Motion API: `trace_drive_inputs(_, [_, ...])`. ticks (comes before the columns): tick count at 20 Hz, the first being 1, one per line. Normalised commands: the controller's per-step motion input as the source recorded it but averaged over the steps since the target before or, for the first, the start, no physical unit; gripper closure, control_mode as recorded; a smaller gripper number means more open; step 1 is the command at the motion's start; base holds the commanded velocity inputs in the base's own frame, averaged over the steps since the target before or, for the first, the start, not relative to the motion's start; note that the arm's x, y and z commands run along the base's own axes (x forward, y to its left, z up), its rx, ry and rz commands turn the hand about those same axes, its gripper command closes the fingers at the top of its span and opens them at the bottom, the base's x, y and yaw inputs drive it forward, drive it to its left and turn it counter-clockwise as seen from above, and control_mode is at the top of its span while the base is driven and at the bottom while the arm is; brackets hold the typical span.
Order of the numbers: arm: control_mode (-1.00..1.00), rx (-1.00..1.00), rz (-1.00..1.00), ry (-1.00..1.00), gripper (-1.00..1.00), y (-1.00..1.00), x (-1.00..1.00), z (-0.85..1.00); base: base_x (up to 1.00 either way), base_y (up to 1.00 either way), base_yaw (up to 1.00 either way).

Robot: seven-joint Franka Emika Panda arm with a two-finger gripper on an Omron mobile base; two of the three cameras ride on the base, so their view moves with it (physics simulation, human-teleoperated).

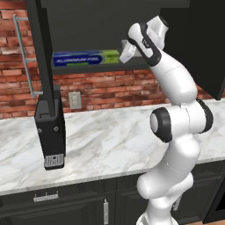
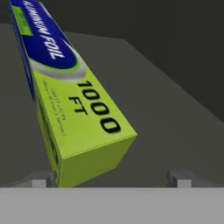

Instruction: Retrieve the tupperware and aluminum foil from the cabinet and place them on the dining counter near the plate with onion and mushroom to prepare for storing leftovers.

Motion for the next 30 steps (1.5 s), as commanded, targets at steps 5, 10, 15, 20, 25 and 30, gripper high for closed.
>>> trace_drive_inputs(5, [-1.00, 0.00, 0.11, 0.00, -1.00, 0.01, 0.34, 0.00, 0.00, 0.00, 0.00])
trace_drive_inputs(10, [-1.00, 0.00, 0.10, 0.00, -1.00, 0.10, 0.20, 0.00, 0.00, 0.00, 0.00])
trace_drive_inputs(15, [-1.00, 0.00, 0.11, 0.00, -1.00, 0.14, 0.13, 0.00, 0.00, 0.00, 0.00])
trace_drive_inputs(20, [-1.00, 0.00, 0.10, 0.00, -1.00, 0.25, 0.03, -0.11, 0.00, 0.00, 0.00])
trace_drive_inputs(25, [-1.00, 0.00, 0.10, 0.00, -1.00, 0.27, 0.04, -0.25, 0.00, 0.00, 0.00])
trace_drive_inputs(30, [-1.00, 0.00, 0.10, 0.00, -1.00, 0.19, 0.00, -0.43, 0.00, 0.00, 0.00])
